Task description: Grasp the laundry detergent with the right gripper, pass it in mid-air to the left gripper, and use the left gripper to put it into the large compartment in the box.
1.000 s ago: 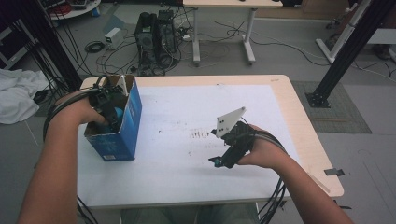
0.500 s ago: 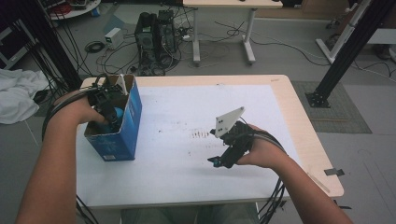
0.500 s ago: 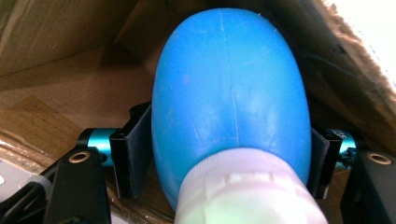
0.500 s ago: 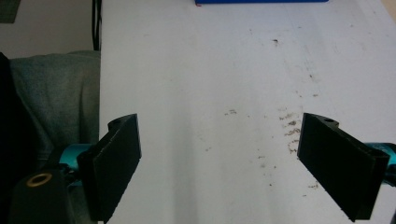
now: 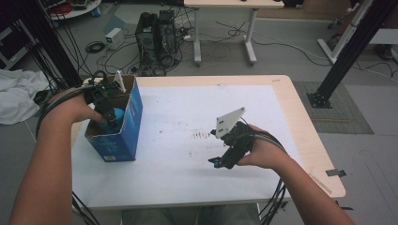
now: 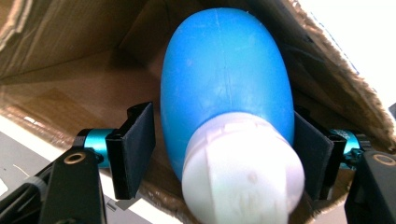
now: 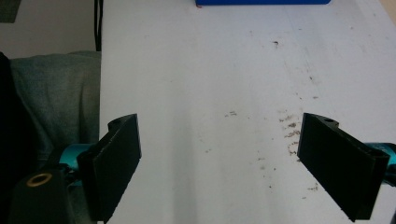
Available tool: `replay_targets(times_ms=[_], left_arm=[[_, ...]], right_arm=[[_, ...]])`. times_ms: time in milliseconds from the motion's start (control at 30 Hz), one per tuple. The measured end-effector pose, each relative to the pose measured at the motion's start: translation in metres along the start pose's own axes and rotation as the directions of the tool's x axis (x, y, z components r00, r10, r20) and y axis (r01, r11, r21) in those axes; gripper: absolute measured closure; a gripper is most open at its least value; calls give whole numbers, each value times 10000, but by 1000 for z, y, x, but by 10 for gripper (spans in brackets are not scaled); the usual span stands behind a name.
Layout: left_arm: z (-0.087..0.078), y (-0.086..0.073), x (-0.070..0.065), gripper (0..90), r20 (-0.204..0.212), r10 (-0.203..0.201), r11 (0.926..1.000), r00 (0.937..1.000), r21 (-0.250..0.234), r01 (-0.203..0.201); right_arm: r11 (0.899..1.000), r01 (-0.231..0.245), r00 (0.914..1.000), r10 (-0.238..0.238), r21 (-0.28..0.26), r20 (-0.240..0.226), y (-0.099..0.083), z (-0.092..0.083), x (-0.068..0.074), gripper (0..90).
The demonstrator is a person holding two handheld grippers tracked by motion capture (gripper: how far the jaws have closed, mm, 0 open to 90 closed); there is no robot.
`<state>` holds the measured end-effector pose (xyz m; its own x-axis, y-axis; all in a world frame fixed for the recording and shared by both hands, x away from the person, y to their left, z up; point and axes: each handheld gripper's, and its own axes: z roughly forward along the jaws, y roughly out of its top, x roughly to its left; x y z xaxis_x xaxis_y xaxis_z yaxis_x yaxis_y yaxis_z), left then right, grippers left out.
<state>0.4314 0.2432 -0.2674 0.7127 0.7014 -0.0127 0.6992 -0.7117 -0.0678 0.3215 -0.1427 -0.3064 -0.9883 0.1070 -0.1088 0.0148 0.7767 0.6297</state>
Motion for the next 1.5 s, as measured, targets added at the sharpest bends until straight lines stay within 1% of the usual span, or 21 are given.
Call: replay_targets(times_ms=[33,200,233,300,333,433,533,633,800,833,867,900,933,1033,1167,1233,1267,1300,1333,1400,1500], left_arm=[[-2,0,1,295,-17,177,9998,9998,101,-177],[-8,-2,0,295,85,183,9998,9998,60,-183],[-9,-2,-1,295,-28,178,9998,9998,41,-177],[-11,-3,-2,295,86,141,9998,9999,-115,-140],[-13,-3,-1,294,72,284,9996,9996,-72,-283],[-15,-4,-3,248,98,323,9995,9994,-53,-323],[-17,-6,-3,248,-34,256,9996,9997,-135,-257],[-18,-7,-3,248,20,116,9999,9999,-102,-115],[-25,-8,-5,248,-78,263,9996,9996,-123,-264],[-26,-8,-6,248,-37,119,9996,9999,-237,-120],[-29,-8,-6,247,-92,322,9994,9994,-119,-323],[-30,-9,-8,248,-128,138,9995,9998,-287,-141],[-33,-9,-8,247,-202,314,9993,9993,-211,-318],[-38,-9,-12,247,-104,234,9991,9997,-363,-237],[-46,-10,-16,223,-211,583,9979,9981,-275,-589],[-50,-10,-18,223,-227,607,9976,9979,-315,-615],[-50,-10,-20,223,-185,467,9978,9987,-452,-475],[-52,-10,-20,223,-182,662,9973,9976,-297,-667],[-53,-9,-22,223,-245,564,9977,9981,-355,-572],[-54,-9,-24,223,-194,592,9976,9981,-338,-599],[-57,-8,-26,223,-277,708,9971,9971,-246,-715]], right_arm=[[10000,-9,10000,9,9,28,0,0,0,127],[10000,-5,10000,5,-1,4,1,0,-1,127],[10000,-27,10000,27,-5,0,1,0,-1,127],[10000,-13,10000,12,-10,-21,1,1,-1,127],[10000,-24,10000,24,-19,-20,1,1,-2,127],[10000,-68,10000,68,-25,-13,1,1,-2,127],[10000,9,10000,-9,-82,-25,1,1,-2,127],[10000,31,10000,-31,-94,-22,1,1,-2,127],[10000,-33,10000,33,-66,5,1,0,-1,127],[10000,-3,10000,3,-81,2,1,-1,-1,127],[10000,-11,10000,11,-83,9,1,-1,-1,127],[10000,-10,10000,10,-79,33,1,-1,-1,127],[9999,20,10000,-19,-123,40,1,-2,-1,127],[9999,10,10000,-9,-109,65,2,-4,0,127],[9998,94,9999,-93,-155,51,3,-5,0,127],[9998,77,9999,-76,-161,70,3,-6,1,127],[9998,95,9999,-94,-180,74,3,-6,1,127],[9998,58,9999,-57,-166,93,3,-6,2,127],[9997,125,9999,-123,-209,100,3,-6,1,127],[9998,-128,9999,129,-119,79,3,-7,3,127],[9999,-27,10000,27,-161,42,2,-8,3,127]])
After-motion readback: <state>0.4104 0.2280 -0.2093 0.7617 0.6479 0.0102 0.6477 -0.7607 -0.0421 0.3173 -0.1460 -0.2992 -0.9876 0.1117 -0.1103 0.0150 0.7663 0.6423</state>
